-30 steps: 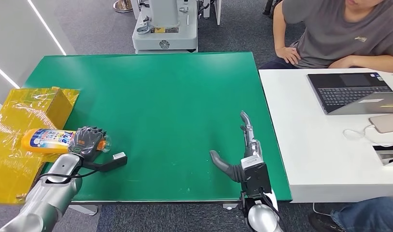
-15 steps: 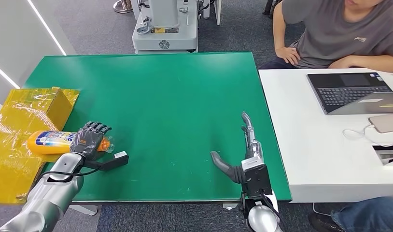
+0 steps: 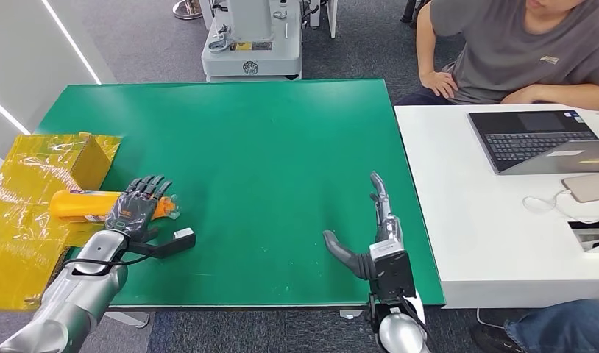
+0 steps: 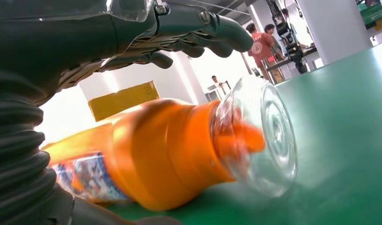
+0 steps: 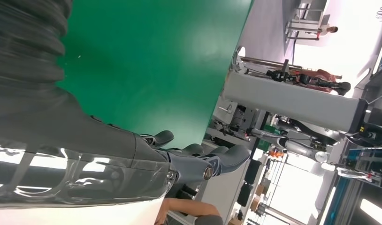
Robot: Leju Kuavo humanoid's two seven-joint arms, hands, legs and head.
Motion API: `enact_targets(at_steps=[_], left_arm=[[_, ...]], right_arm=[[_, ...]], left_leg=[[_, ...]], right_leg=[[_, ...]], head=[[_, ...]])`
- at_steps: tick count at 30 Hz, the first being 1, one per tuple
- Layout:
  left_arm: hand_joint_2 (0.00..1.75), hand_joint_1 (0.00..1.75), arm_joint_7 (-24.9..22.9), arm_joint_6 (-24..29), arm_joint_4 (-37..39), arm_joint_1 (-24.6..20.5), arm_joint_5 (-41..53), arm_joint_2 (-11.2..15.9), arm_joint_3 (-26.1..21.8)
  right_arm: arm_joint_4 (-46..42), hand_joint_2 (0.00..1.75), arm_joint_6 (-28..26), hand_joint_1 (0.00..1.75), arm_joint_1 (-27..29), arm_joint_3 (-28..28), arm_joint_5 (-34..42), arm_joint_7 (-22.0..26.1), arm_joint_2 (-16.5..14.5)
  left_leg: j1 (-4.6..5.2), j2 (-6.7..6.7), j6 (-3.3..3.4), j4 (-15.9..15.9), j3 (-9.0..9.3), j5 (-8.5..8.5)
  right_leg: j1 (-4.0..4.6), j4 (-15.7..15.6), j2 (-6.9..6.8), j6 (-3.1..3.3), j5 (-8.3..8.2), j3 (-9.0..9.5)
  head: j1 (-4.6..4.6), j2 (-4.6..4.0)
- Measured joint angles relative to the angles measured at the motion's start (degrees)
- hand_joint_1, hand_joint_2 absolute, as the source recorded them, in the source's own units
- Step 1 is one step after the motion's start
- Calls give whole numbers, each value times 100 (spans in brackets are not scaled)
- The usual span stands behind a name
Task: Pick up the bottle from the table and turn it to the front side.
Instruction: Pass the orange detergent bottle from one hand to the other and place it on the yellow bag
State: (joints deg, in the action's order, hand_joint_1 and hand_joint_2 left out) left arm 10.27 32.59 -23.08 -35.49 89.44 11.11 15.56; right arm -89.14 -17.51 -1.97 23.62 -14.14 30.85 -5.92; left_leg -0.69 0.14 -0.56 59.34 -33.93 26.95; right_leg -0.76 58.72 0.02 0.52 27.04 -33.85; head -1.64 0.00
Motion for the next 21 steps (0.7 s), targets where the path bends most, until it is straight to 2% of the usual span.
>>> enact_targets(at_steps=[6, 10, 15, 19, 21], left_arm=[[175, 0, 49, 525, -85, 47, -92, 16, -49], [175, 0, 384, 694, -737, 309, -464, 13, -281], [175, 0, 1363, 752, -2355, 891, -1286, -219, -966], [175, 0, 2583, 758, -3680, 1324, -2372, -654, -1642], [175, 0, 2853, 760, -4368, 1548, -3116, -874, -1851]], right_arm=[[-76, 175, -62, 0, 79, -81, -46, -33, 0], [-141, 175, -103, 0, 155, -112, -69, -54, 0], [-237, 175, -172, 0, 254, -143, -75, -74, 0], [-317, 175, -240, 0, 342, -150, -85, -86, 0], [-348, 175, -280, 0, 374, -151, -87, -89, 0]], left_leg=[[0, 0, 0, 0, 0, 0], [1, 1, 0, 0, 0, 0], [2, 1, -1, 0, -2, 2], [3, 3, 0, 1, -4, 3], [3, 5, 1, 1, -4, 4]], right_leg=[[0, 0, 0, 0, 0, 0], [0, 0, 1, 0, 0, -2], [-1, -1, 2, -1, 1, -4], [-2, -3, 3, -2, 2, -4], [-2, -4, 3, -2, 2, -4]], head=[[1, 0], [0, 0], [0, 0], [1, 0], [1, 0]])
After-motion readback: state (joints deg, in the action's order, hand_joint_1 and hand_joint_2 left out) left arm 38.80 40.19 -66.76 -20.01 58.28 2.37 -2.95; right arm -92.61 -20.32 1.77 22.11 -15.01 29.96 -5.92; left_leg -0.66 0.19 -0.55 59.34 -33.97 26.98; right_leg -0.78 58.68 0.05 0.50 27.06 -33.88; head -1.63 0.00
